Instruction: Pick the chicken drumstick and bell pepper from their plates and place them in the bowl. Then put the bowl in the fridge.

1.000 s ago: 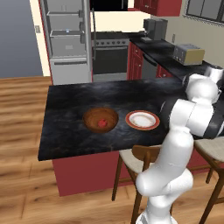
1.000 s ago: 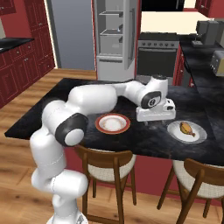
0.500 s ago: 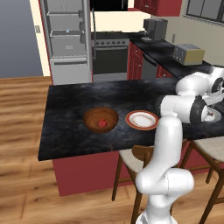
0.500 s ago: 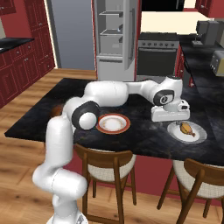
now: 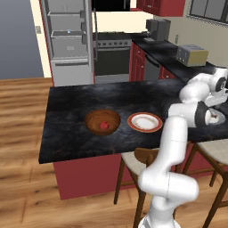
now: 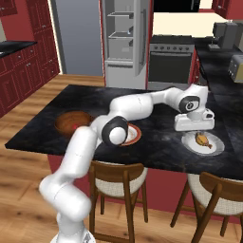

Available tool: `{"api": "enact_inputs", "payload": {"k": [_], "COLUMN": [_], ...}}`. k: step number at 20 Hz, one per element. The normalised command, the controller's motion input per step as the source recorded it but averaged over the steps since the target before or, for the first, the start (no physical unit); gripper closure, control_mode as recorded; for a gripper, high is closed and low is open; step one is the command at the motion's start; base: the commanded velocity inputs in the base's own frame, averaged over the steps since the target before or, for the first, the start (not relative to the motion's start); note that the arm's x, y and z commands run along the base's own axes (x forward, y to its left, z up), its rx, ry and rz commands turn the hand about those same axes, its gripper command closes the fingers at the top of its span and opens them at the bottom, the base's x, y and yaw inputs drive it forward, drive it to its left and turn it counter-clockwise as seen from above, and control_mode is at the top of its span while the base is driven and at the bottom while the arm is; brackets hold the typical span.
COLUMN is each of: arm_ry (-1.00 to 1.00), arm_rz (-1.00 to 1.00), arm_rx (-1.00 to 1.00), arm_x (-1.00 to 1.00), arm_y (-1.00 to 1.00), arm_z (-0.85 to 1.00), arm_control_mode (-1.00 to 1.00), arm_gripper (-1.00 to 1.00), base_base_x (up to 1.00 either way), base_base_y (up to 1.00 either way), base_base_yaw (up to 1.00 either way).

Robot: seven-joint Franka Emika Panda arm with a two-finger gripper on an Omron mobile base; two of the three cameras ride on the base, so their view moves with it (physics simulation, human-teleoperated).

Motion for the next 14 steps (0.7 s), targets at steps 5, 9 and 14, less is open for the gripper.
{"api": "enact_inputs", "payload": {"k": [5,9,14], "arm_ry": [0.00,-0.12,-0.34], "arm_rz": [0.00,0.01,0.04], "arm_rx": [0.00,-0.03,-0.17], "arm_x": [0.19,0.19,0.13], "arm_y": [-0.07,-0.02,0.00], "arm_z": [-0.27,-0.25,-0.42], "arm_control_mode": [-1.00,-1.00,-1.00], "arm_gripper": [-1.00,-1.00,-1.00], "base_base_x": [0.00,0.00,0.00], "base_base_y": [0.00,0.00,0.00], "base_base_yaw": [0.00,0.00,0.00]}}
